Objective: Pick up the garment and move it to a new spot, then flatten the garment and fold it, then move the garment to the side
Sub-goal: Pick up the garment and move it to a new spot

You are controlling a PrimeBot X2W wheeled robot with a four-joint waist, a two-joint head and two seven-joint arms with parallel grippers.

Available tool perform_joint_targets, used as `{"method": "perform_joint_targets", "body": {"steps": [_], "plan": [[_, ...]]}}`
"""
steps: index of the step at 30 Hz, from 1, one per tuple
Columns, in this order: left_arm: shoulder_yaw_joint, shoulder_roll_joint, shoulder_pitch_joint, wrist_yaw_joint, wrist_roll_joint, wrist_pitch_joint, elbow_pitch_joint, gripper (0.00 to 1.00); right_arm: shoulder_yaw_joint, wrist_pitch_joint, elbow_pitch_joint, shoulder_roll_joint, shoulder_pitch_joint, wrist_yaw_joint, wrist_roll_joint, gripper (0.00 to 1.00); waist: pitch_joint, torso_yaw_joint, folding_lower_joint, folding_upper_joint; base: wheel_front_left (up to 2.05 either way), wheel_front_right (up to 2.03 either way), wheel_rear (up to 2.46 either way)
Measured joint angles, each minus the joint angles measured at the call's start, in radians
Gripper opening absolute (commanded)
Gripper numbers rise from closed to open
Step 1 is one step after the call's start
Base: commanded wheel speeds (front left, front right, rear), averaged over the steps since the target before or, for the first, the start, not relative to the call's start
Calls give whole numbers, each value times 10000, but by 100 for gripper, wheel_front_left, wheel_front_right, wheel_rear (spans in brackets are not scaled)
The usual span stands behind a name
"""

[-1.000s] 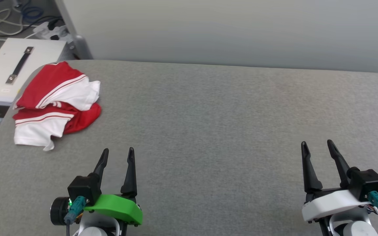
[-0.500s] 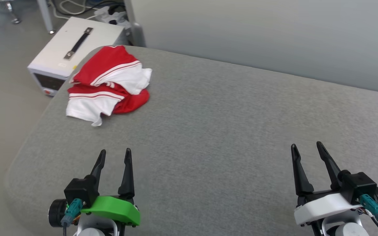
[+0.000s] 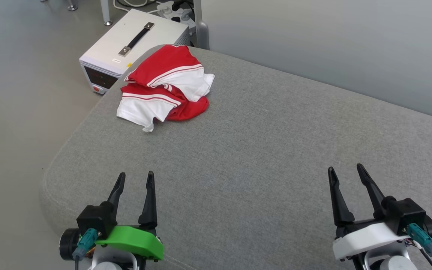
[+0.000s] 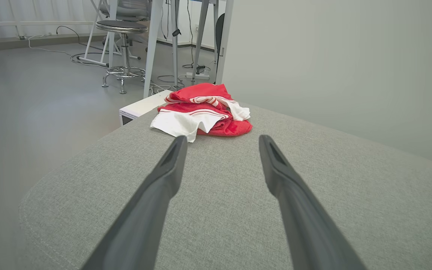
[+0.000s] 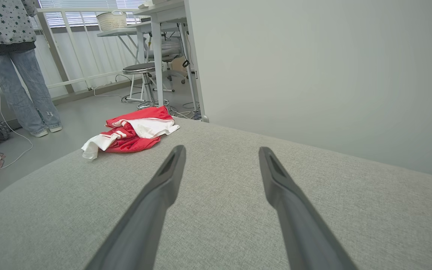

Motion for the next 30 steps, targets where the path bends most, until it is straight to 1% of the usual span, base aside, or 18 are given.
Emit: {"method": "perform_joint_targets", "body": {"steps": [10,13,16,21,22,23,25,27,30], "plan": [[81,0,1,0,-36,0,-15,100,82,0,52,0,0,0,0,100,74,-113,0,0,0,0,0],[130,-4,13,-88,-508,0,128,100,92,0,42,2,-1,0,-2,100,125,-212,0,0,0,0,0],[299,-2,6,-113,-583,0,230,100,111,-2,-23,0,-11,0,-38,100,263,-309,0,0,0,0,0],[332,-4,-339,-416,-539,-2,836,100,107,-12,-318,2,-103,0,-337,100,681,-517,0,0,0,0,0],[328,23,-888,-556,-608,0,1365,100,38,-12,-506,8,-246,0,-531,100,942,-625,0,0,0,0,0],[336,59,-1170,-600,-637,-2,1563,100,15,-12,-589,8,-305,0,-616,100,1055,-671,0,0,0,0,0],[276,341,-2006,-681,-736,67,2161,100,-44,-12,-786,-4,-456,0,-828,100,1365,-795,0,0,0,0,0],[240,742,-2849,-729,-878,495,2650,100,-84,-12,-984,-50,-575,0,-901,100,1671,-916,0,0,0,0,0],[215,1398,-4294,-759,-1595,1785,3296,100,-71,-12,-1279,-228,-788,0,-972,100,2184,-1109,1,0,0,0,0]]}}
